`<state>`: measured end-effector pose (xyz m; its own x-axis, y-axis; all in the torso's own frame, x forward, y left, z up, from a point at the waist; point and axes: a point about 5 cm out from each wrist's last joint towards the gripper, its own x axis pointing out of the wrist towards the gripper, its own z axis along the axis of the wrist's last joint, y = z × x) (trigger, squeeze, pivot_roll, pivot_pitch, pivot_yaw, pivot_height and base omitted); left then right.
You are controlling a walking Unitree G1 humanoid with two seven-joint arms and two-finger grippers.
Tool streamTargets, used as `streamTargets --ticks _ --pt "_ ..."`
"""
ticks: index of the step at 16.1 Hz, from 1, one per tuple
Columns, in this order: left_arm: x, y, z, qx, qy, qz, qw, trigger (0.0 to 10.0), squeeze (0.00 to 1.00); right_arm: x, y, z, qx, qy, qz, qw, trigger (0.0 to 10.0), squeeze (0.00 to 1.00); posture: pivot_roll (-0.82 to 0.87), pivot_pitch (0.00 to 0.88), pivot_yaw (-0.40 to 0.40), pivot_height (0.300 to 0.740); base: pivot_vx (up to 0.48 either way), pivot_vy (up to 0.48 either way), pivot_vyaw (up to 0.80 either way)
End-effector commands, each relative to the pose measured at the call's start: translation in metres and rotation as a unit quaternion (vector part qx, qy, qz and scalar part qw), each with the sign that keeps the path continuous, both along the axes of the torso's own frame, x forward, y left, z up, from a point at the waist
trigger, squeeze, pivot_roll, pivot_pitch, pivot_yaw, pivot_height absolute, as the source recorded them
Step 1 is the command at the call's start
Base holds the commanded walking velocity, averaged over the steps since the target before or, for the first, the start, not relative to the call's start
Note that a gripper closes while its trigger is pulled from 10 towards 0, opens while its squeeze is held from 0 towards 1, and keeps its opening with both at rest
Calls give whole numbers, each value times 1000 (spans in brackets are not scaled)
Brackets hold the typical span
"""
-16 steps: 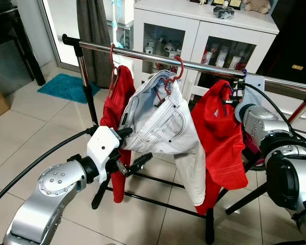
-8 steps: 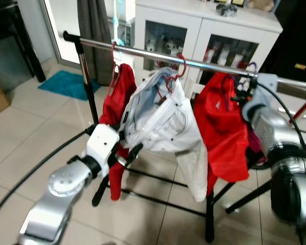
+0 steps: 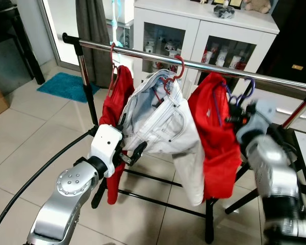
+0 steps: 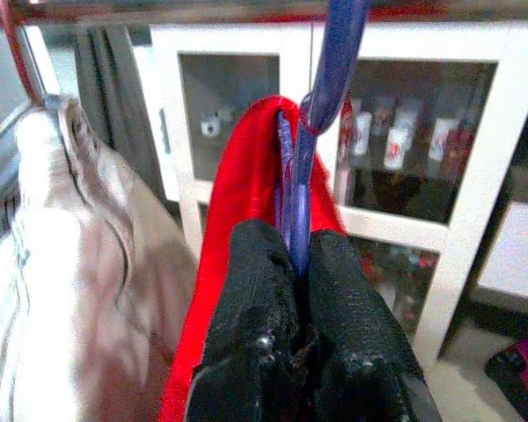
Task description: Hang hanger
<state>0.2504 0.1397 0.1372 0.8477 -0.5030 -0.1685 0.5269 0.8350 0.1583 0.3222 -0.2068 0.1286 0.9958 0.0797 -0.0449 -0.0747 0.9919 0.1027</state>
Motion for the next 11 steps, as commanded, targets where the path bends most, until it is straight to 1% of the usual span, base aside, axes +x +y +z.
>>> streamTargets --ticks 1,3,4,6,7,9,11 --pt "0 1 -3 0 6 6 1000 10000 0 -7 2 7 -9 -16 -9 1000 0 0 -68 0 -70 740 0 0 0" --pt "2 5 1 1 -5 15 1000 10000 0 -30 16 -3 -7 14 -5 1000 0 0 -75 0 -68 740 0 0 0" --pt "3 6 1 1 -6 16 1000 10000 0 -41 22 -9 -5 26 -12 1000 0 0 -78 0 -69 740 0 0 0" --pt "3 8 2 1 -6 17 1000 10000 0 -48 24 -12 -5 32 -22 999 0 0 -83 0 -68 740 0 0 0" --pt "3 8 2 1 -6 17 1000 10000 0 -48 24 -12 -5 32 -22 999 0 0 -83 0 -68 740 0 0 0" --pt "2 10 5 -5 -8 24 1000 10000 0 -60 27 -14 1 48 -40 998 0 0 -91 0 -75 740 0 0 0" --pt "1 11 5 -6 -7 27 1000 10000 0 -62 30 -12 1 54 -37 998 0 0 -93 0 -74 740 0 0 0"
